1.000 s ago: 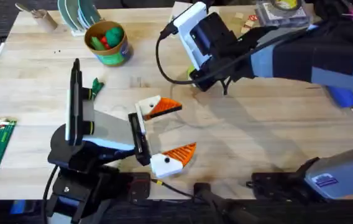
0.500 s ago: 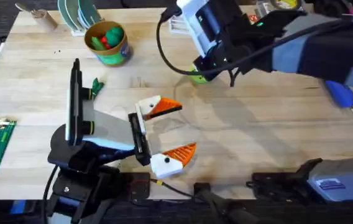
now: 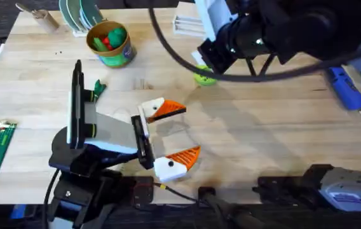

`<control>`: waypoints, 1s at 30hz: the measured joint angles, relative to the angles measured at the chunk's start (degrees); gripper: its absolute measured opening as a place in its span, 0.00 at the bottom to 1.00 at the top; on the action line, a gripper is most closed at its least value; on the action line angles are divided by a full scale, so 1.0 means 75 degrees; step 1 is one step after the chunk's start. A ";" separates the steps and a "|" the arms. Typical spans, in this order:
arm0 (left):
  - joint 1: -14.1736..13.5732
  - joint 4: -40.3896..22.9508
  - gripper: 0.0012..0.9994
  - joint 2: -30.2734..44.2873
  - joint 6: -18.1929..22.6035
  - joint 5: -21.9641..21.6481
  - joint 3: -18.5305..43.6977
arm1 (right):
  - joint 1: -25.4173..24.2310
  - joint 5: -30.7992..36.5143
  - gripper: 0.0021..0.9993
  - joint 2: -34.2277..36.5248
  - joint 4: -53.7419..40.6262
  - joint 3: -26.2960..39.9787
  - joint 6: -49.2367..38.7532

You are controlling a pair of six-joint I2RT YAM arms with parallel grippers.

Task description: Pick up the gripper from the table and insert it into the empty holder that is missing its gripper. Then pick up a screw, insert it into the mounting hole, and use the screwdriver to tighten it. Finally, clean up the table by picking up the vegetable and placing it into the bucket.

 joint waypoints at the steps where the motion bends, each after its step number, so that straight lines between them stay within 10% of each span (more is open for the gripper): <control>1: 0.0000 0.0000 0.99 -0.0002 0.0000 0.0000 0.0000 | 0.0161 -0.0118 0.00 -0.0046 -0.0090 0.0161 -0.0031; 12: 0.0000 0.0000 0.99 -0.0002 0.0000 0.0000 0.0000 | 0.1586 -0.1263 0.00 -0.0086 -0.0650 0.0963 -0.0430; 30: 0.0000 0.0000 0.99 -0.0002 0.0405 0.0000 0.0000 | 0.2141 -0.2169 0.00 -0.0040 -0.1162 0.0963 -0.0416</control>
